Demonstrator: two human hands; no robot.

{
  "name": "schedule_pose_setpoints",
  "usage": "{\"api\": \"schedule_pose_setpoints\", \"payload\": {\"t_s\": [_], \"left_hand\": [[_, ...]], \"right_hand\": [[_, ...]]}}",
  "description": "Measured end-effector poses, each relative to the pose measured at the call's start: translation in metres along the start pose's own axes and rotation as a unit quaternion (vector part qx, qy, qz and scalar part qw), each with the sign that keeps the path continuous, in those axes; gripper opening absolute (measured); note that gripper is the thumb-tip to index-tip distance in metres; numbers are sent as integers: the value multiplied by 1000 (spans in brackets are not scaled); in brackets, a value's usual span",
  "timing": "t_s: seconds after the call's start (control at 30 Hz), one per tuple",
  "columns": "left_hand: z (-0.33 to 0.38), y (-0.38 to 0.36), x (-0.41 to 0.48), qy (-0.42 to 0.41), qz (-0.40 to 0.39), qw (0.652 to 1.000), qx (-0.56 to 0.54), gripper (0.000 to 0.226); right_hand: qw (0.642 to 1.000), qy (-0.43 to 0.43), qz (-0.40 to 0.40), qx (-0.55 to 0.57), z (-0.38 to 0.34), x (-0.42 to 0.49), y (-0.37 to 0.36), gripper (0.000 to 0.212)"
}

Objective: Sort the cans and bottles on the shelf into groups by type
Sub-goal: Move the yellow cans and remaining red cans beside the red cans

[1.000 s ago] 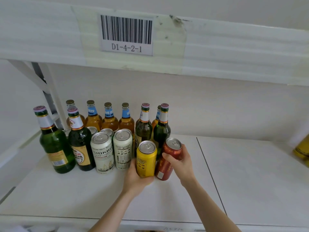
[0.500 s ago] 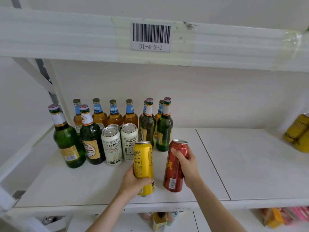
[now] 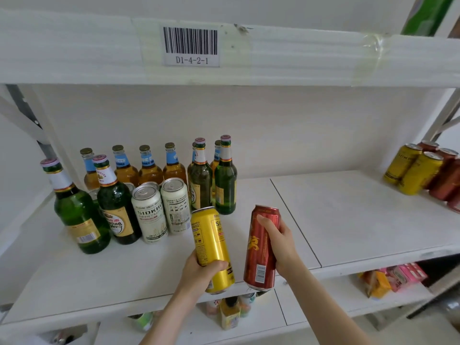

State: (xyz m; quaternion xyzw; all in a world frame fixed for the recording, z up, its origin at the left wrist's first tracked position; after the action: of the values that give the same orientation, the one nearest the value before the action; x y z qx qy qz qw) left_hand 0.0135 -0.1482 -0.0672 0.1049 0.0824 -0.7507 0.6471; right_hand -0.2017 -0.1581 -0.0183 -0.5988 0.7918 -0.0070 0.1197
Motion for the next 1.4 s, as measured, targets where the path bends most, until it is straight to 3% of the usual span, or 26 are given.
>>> {"api": "schedule_pose_setpoints", "payload": {"t_s": [0.87, 1.1, 1.4], "left_hand": [[21, -229, -39, -33, -9, 999, 18, 50], [31, -292, -13, -54, -40, 996, 51, 50], [50, -383, 50, -65, -99, 989, 91, 54]], "right_hand": [[1000, -6, -14, -27, -54, -11, 227, 35], [1000, -1, 0, -16, -68, 5, 285, 48], [998, 18, 55, -8, -93, 62, 365, 36]]}}
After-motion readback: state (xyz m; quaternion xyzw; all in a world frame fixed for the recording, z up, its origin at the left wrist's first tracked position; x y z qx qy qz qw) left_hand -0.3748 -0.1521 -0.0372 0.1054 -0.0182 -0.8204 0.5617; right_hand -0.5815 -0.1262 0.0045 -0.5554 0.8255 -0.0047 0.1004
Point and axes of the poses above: each hand's wrist, its own x-axis towards the middle knuckle, its own y-axis out of the back of the hand, z = x × y, the point moved 8 cm from there along x, towards the middle knuckle, and after that the axes turned 1 degree about -z, right-handed, at the moved point
